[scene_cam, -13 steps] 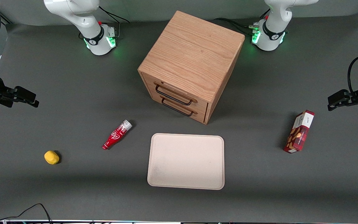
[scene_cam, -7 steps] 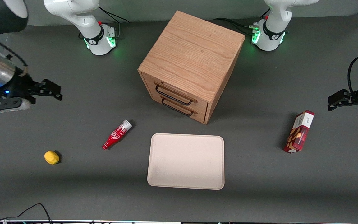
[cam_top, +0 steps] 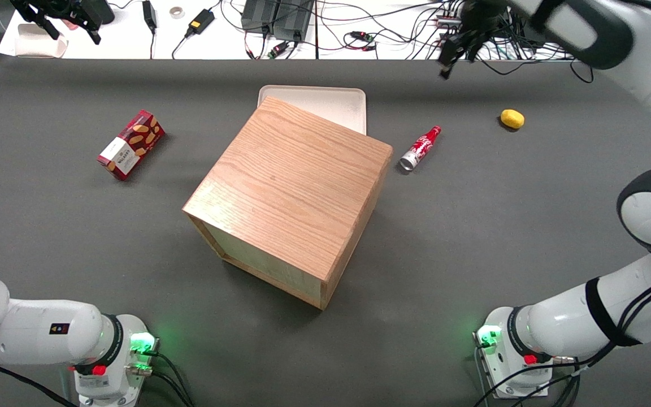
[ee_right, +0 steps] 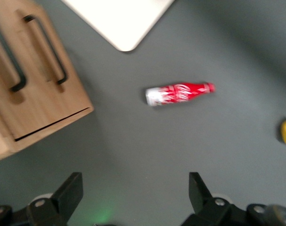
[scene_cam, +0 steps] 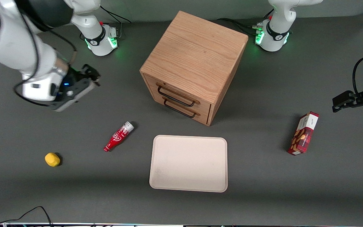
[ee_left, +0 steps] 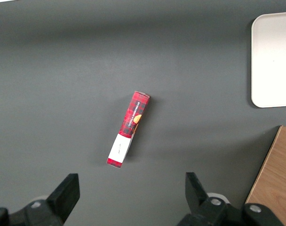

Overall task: Open upper drawer
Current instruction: 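Move the right gripper toward the upper drawer's black handle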

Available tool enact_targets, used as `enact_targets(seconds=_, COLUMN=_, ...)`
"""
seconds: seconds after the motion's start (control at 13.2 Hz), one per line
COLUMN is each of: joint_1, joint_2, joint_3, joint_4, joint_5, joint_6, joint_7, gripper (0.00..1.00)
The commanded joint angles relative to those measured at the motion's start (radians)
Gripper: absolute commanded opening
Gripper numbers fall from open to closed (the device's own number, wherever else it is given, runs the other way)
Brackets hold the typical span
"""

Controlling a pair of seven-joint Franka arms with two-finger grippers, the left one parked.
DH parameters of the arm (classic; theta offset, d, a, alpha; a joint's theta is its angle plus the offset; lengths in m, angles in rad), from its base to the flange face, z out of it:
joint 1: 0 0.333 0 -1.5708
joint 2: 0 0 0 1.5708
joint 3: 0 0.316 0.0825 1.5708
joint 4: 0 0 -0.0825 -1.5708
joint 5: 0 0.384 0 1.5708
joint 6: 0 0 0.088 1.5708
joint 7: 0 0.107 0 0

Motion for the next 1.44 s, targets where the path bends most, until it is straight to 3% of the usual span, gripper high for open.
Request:
enact_targets(seconds=0.0, joint_1=-0.003, joint_2=0.094, joint_3=0.112, joint_4=0.063, joint_5=0.018, joint_6=0.031, joint_7=-0.092, gripper=1.00)
enact_targets(seconds=0.23, joint_1=-0.001, joint_2=0.193, joint_3=0.177, joint_4=0.106, joint_5=0.073, joint_6=0.102, joint_7=-0.144, gripper=1.00)
enact_targets(seconds=0.61, joint_1=-0.001, joint_2=0.390, joint_3=0.269, joint_4=0.248, joint_5=0.076, joint_6=0.133, joint_7=-0.170, gripper=1.00)
enact_targets(seconds=1.36, joint_1=0.024, joint_2=0.476, joint_3=0.286, joint_4=0.212, joint_5=0.118, joint_6=0.257, joint_7=-0.191, gripper=1.00)
